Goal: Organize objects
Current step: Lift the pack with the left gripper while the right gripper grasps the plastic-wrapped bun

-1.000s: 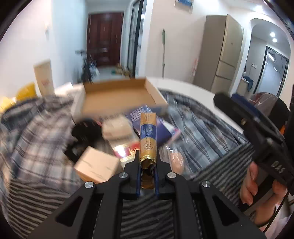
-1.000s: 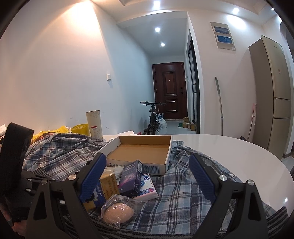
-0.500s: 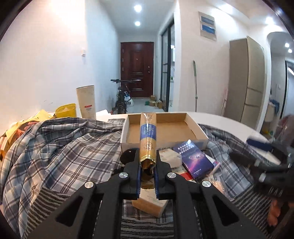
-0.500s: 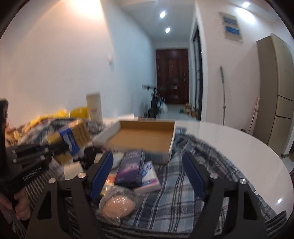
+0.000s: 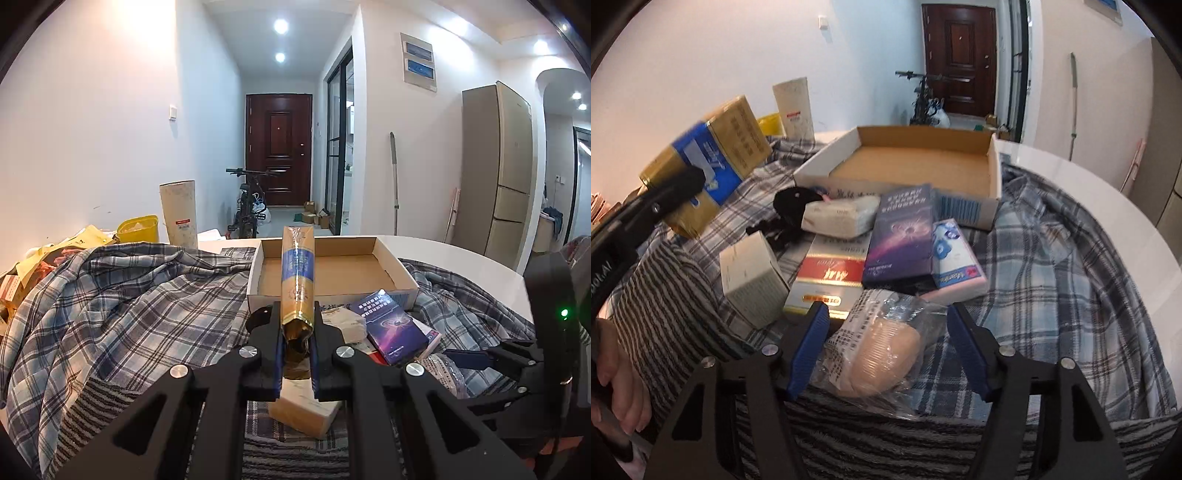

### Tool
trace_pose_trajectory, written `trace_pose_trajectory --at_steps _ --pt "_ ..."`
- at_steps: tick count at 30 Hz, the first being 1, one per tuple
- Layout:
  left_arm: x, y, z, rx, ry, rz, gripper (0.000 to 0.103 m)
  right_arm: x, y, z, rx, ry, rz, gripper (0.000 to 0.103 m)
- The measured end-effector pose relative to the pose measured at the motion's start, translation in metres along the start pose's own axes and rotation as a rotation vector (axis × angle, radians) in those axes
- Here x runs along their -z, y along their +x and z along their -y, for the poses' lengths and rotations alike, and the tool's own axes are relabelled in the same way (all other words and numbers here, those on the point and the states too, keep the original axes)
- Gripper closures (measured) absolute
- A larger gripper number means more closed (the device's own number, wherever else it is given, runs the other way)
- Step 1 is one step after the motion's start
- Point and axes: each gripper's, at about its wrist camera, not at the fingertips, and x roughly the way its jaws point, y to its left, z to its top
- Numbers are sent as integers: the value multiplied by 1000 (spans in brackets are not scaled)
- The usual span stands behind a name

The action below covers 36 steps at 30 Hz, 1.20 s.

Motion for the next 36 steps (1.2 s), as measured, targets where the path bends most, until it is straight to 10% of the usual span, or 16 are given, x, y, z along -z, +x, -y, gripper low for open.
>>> trace_pose_trajectory --at_steps 6,21,36 --pt "1 -2 4 -8 9 8 91 3 -6 -1 19 -4 31 63" --pt "-10 -17 3 -14 4 30 91 -11 -88 -15 139 -110 405 68" --pt "-145 -59 3 -25 13 275 91 -119 -158 -28 268 -175 679 68"
